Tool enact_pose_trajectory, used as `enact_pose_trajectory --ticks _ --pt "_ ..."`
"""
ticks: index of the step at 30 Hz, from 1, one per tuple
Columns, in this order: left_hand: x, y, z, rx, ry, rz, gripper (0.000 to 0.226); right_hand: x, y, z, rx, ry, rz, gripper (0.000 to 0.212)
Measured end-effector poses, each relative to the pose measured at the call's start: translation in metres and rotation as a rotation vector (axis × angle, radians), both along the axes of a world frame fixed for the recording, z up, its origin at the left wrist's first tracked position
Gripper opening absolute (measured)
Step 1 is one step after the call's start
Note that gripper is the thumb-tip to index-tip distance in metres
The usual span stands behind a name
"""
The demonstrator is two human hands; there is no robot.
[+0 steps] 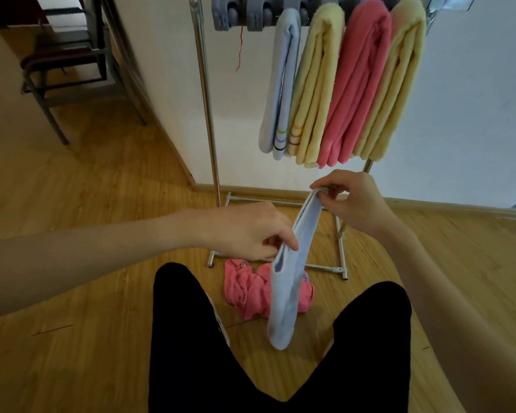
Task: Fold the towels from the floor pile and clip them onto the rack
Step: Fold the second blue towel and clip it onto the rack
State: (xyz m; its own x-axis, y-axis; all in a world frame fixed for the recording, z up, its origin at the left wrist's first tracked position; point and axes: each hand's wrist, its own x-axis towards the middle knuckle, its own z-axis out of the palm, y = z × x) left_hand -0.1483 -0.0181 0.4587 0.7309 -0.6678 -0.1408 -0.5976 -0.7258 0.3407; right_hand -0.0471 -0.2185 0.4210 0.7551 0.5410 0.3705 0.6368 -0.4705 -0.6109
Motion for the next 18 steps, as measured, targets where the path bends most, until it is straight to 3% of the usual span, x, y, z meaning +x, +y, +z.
enact_pose_trajectory --ticks 4,7,11,15,18 --pt "-0.001 -0.003 -0.007 0.049 -0.515 -0.218 0.004 0.000 -0.001 -0.004 0.013 -0.020 -0.020 0.023" --pt "0.000 -0.008 -0.002 0.020 -0.580 -0.214 0.012 0.001 -0.002 -0.004 0.015 -0.011 -0.021 0.020" --pt "0.013 -0.008 -0.005 0.123 -0.642 -0.404 0.008 0.000 -0.002 -0.004 -0.003 -0.011 -0.036 0.019" --pt "0.029 0.001 -0.010 0.115 -0.657 -0.192 0.019 0.000 -0.005 0.001 0.009 -0.004 -0.055 0.017" --pt "0.032 0.003 -0.012 -0.023 -0.660 0.027 0.035 -0.001 -0.004 0.003 0.000 0.025 -0.043 0.016"
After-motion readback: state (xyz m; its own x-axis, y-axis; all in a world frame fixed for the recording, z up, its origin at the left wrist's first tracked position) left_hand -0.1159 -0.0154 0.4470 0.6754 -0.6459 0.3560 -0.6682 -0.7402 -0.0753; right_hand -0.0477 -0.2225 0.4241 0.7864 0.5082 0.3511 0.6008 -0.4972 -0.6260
